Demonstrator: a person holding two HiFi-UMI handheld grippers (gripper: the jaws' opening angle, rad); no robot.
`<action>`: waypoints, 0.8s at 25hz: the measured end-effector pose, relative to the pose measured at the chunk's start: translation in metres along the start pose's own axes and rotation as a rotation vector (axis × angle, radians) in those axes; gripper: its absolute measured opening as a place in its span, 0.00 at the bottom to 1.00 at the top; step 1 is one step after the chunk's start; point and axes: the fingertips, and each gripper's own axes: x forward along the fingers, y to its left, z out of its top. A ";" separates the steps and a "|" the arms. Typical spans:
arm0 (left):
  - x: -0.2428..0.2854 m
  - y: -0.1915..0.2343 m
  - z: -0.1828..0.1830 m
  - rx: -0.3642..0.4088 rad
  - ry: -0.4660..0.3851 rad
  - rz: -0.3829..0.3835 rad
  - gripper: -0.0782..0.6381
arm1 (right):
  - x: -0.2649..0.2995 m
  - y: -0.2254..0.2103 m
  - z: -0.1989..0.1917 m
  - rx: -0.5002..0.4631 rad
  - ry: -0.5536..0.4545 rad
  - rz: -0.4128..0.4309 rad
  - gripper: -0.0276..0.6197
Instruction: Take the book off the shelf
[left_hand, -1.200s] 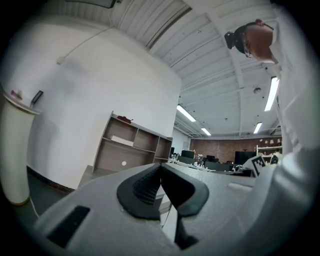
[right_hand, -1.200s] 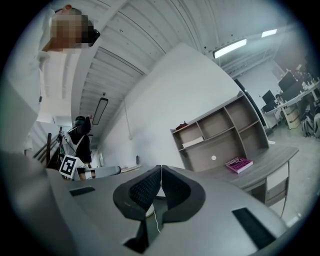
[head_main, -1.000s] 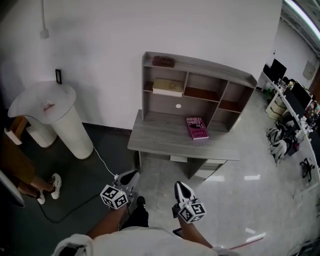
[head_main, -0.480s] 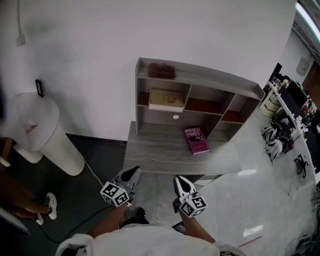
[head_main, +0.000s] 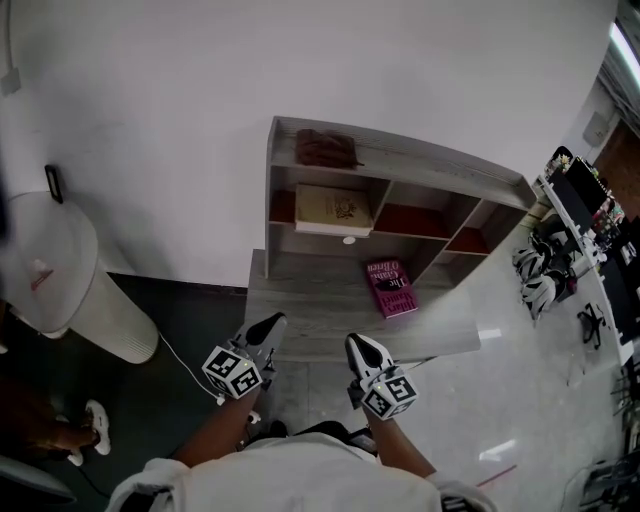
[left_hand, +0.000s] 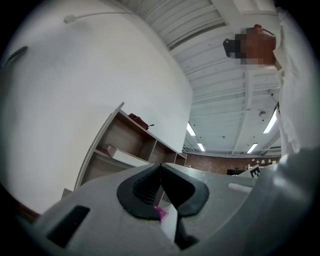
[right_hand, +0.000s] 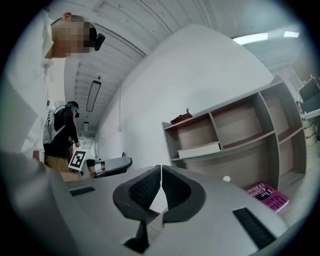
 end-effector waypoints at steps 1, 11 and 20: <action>0.005 0.005 0.001 -0.007 -0.002 0.001 0.13 | 0.007 -0.002 0.002 0.007 -0.004 0.009 0.07; 0.068 0.045 0.008 -0.228 -0.093 0.021 0.13 | 0.066 -0.071 0.050 0.465 -0.233 0.052 0.07; 0.125 0.078 0.008 -0.490 -0.222 0.081 0.17 | 0.108 -0.132 0.086 0.688 -0.397 0.131 0.19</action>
